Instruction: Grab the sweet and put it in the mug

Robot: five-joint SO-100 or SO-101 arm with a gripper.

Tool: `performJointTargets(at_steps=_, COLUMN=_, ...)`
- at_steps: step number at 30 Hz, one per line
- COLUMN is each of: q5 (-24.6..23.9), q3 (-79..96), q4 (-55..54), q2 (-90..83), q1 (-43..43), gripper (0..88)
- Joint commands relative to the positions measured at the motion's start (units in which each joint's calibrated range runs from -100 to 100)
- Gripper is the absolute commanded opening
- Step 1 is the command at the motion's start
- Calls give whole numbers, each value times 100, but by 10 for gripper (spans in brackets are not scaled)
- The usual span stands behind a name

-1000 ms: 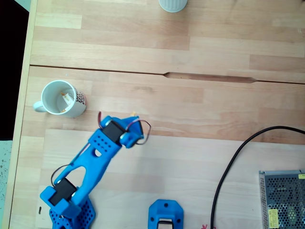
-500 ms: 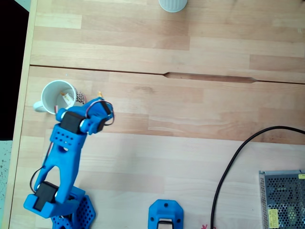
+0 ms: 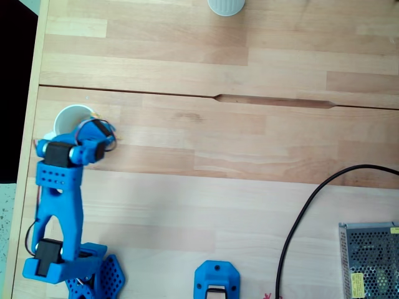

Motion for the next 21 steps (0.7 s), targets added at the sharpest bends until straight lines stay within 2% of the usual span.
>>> performJointTargets(at_steps=1, q5=-29, q3=-60, q4=42, q2=-375, q1=-342, gripper=31)
performJointTargets(at_steps=11, q5=-29, q3=324, q4=42, q2=-255, q1=-1018, gripper=31)
performJointTargets(at_steps=21, q5=10, q3=850, q4=-22, q2=-315, q1=-1025, gripper=35)
